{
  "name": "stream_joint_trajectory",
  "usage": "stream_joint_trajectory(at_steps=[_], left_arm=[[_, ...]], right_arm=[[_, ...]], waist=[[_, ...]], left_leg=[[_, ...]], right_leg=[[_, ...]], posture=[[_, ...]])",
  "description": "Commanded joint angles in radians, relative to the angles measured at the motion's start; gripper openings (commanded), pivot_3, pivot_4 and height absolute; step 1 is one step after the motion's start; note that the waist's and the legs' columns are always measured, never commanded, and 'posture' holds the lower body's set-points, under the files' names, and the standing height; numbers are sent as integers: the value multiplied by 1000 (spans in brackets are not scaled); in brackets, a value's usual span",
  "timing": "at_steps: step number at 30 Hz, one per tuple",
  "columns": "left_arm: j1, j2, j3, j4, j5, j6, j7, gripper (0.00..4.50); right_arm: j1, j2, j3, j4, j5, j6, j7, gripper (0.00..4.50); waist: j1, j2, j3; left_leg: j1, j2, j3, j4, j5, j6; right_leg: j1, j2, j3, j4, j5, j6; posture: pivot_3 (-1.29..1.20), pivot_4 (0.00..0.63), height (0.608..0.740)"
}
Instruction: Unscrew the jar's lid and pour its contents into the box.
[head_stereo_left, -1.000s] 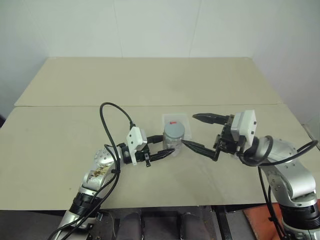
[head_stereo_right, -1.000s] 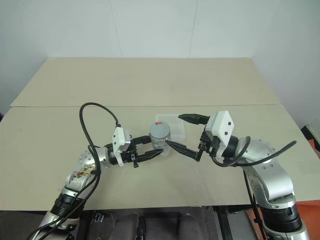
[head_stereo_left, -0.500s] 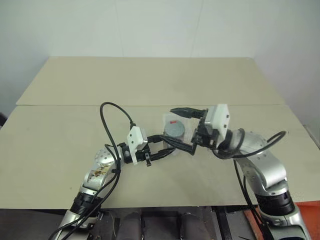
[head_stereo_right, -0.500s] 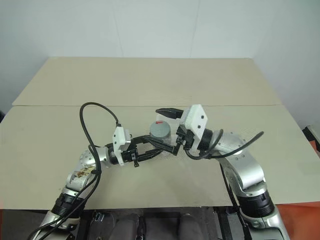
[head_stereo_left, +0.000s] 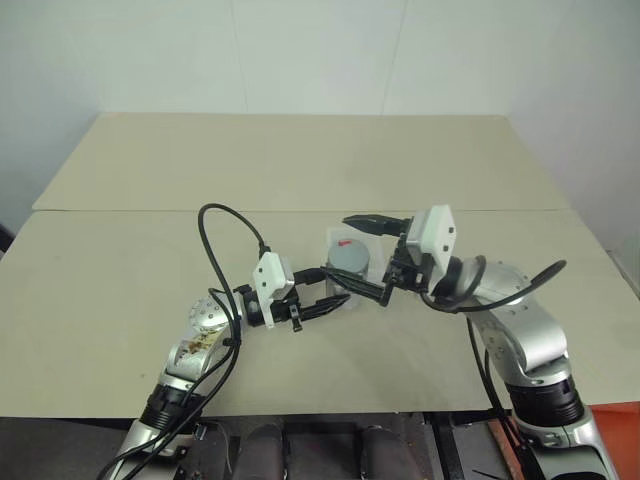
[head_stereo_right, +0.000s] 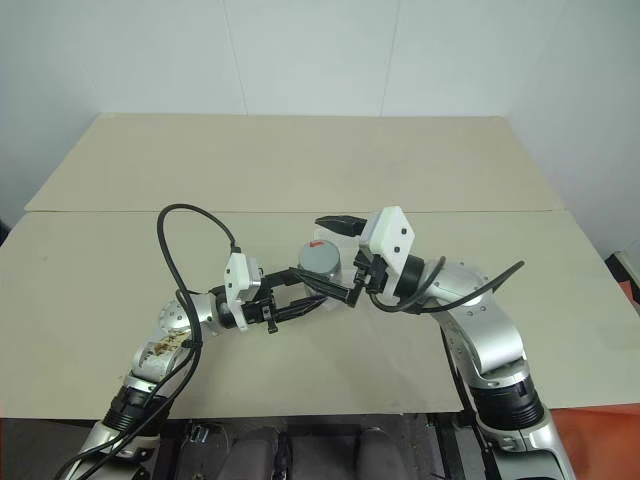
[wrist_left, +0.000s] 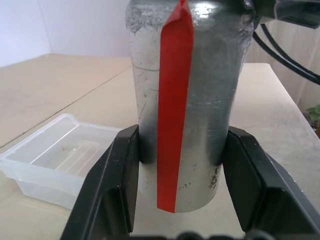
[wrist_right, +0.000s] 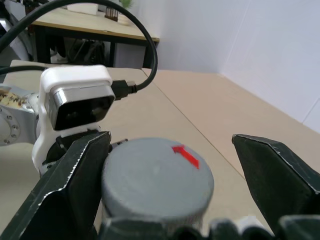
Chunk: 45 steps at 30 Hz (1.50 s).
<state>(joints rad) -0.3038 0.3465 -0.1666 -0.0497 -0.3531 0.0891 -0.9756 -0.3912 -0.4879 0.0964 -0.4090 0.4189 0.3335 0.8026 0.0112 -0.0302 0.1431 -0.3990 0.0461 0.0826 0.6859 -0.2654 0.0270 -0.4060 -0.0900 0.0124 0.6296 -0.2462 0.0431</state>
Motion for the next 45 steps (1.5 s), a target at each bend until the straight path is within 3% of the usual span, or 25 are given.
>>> stream_joint_trajectory(at_steps=[1, 31, 45], left_arm=[[-10, -4, 4, -12, 0, -28, -4, 2114], [-19, -4, 6, 11, 0, -38, -12, 2114], [-23, -3, 3, 14, 3, -38, -9, 2114]], right_arm=[[13, -14, -47, -53, 29, -14, 0, 4493], [186, -128, -175, -135, 70, -8, 10, 4493], [66, -58, -41, -127, 42, 9, -22, 4493]], waist=[[0, 0, 0], [0, 0, 0], [-2, 0, 0]], left_leg=[[0, 0, 0, 0, 0, 0], [0, 0, 0, 0, 0, 0], [0, 0, 0, 0, 0, 0]], right_leg=[[0, 0, 0, 0, 0, 0], [0, 0, 0, 0, 0, 0], [0, 0, 0, 0, 0, 0]], posture=[[0, 150, 740], [0, 150, 740], [0, 150, 740]])
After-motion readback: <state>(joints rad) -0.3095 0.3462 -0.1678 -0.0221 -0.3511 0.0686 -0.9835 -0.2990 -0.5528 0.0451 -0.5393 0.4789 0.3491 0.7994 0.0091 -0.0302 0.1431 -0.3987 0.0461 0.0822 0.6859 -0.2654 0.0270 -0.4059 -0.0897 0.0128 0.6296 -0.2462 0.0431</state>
